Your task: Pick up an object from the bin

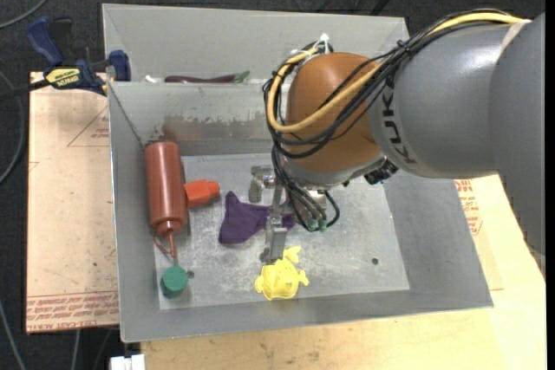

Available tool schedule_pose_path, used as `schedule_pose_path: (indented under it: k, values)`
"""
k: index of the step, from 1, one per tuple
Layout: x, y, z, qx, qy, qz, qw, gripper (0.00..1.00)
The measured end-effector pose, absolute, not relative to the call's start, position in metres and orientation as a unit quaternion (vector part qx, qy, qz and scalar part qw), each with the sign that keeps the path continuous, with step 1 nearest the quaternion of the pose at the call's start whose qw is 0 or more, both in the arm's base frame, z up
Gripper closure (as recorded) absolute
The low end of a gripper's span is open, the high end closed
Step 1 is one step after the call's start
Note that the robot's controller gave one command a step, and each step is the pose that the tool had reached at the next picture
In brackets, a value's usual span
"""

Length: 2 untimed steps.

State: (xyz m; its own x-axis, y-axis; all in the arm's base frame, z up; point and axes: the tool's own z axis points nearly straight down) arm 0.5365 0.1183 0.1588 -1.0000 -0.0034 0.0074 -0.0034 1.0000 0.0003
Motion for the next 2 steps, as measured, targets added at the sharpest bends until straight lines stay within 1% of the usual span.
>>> schedule_pose_path:
  k: [1,2]
  values:
    - [0.538,0.118,0.163,0.0,-1.0,-0.001,0.0,0.0]
    - [0.548,0.112,0.131,0.022,-1.0,-0.002,-0.004,0.0]
